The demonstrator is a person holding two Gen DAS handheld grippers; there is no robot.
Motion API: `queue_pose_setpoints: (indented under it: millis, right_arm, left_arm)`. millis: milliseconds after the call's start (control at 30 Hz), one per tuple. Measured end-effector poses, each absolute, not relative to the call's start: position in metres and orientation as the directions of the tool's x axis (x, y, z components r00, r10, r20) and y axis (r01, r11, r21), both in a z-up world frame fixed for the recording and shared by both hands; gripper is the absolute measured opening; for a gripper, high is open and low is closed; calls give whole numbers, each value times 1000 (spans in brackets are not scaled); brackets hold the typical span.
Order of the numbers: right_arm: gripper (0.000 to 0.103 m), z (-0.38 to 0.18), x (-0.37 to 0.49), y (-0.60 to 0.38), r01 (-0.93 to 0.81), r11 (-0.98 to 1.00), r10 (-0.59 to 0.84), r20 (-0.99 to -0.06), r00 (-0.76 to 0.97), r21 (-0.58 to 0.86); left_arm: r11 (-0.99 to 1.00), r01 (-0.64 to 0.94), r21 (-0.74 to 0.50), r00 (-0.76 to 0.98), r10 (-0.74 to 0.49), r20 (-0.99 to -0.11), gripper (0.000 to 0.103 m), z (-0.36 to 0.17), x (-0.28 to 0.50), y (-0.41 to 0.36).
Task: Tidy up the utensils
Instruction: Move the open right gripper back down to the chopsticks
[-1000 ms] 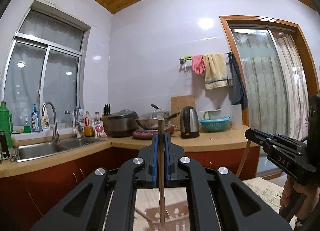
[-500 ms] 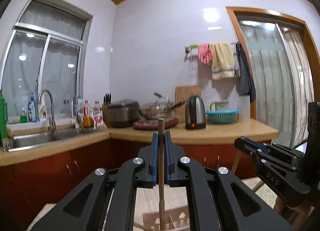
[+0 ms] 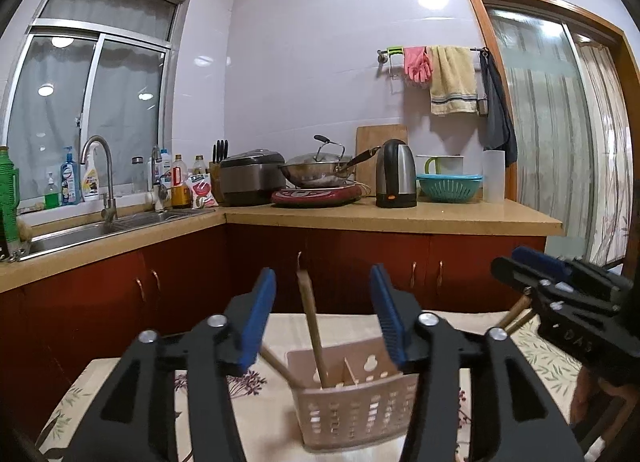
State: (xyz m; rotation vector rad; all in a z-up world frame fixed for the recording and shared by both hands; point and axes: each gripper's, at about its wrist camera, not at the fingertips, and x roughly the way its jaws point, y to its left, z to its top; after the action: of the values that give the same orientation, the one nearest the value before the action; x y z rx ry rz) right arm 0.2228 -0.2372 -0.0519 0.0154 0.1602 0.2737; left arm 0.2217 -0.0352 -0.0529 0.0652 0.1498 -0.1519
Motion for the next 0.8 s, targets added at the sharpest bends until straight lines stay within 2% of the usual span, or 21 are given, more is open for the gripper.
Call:
queue_pose_setpoints:
  millis: [100, 300, 800]
  right_arm:
    - [48, -52, 200, -243, -251, 967, 255, -157, 954, 45]
    - [48, -72, 150, -248, -218, 975, 221, -203, 954, 39]
    - [44, -181, 70, -240, -214, 975, 217, -434, 874, 57]
  left_arm:
    - [989, 145, 40, 975, -136, -173, 55, -55, 208, -30]
    - [993, 110, 31, 969, -100, -224, 58, -72, 177, -17]
    - [998, -28, 48, 904, 46, -425, 58, -150, 111, 18]
